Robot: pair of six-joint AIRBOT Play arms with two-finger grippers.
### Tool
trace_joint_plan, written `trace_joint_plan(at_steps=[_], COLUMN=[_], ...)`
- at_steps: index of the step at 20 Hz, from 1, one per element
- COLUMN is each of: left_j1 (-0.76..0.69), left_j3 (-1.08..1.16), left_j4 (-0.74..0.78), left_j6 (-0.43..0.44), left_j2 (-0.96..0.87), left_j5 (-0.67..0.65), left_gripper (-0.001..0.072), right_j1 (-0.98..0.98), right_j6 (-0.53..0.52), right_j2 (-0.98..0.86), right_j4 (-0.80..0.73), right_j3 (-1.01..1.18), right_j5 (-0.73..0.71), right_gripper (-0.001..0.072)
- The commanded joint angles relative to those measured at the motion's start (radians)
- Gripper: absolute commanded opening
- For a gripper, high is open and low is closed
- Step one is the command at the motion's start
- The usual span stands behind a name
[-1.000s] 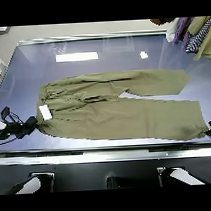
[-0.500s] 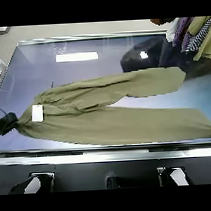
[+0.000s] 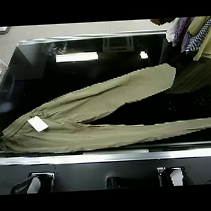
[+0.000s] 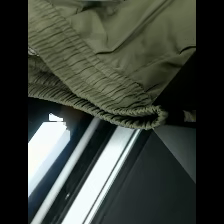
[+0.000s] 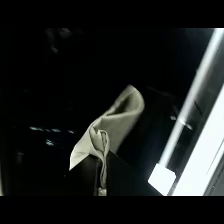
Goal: Fold the clothes and pants, and hang the long-sleeved shirts on hangers.
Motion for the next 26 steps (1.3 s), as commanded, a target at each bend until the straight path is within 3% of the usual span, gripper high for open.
trace_joint_plan(at_steps=[1,4,6,9,12,20,26], left_j1=[0.000,0.001,0.001,0.001,0.011,0.314,0.342], left_j3=[0.022,0.025,0.024,0.025,0.025,0.025,0.024], left_j4=[0.011,-0.068,-0.161,-0.243,-0.260,-0.724,-0.815], left_j6=[-0.004,-0.003,-0.001,-0.001,-0.002,0.001,0.007], left_j2=[0.015,-0.023,-0.071,-0.146,-0.192,-0.304,-0.442], left_j5=[-0.037,0.009,0.023,0.050,0.079,0.228,0.357], left_gripper=[0.0030,0.0028,0.0027,0.0027,0.0026,0.0027,0.0027], right_j1=[0.000,0.032,0.172,0.388,0.496,0.538,0.601], right_j6=[0.017,0.012,0.004,0.076,0.167,0.333,0.378], right_j2=[-0.014,-0.113,-0.200,-0.356,-0.531,-0.820,-0.905], right_j4=[0.033,0.232,0.261,0.197,0.095,0.078,0.074], right_j3=[0.105,0.164,0.206,0.317,0.492,0.769,0.769], right_j5=[-0.005,-0.052,-0.127,-0.251,-0.242,-0.279,-0.409], right_gripper=[0.0025,0.0025,0.0025,0.0025,0.0025,0.0025,0.0025])
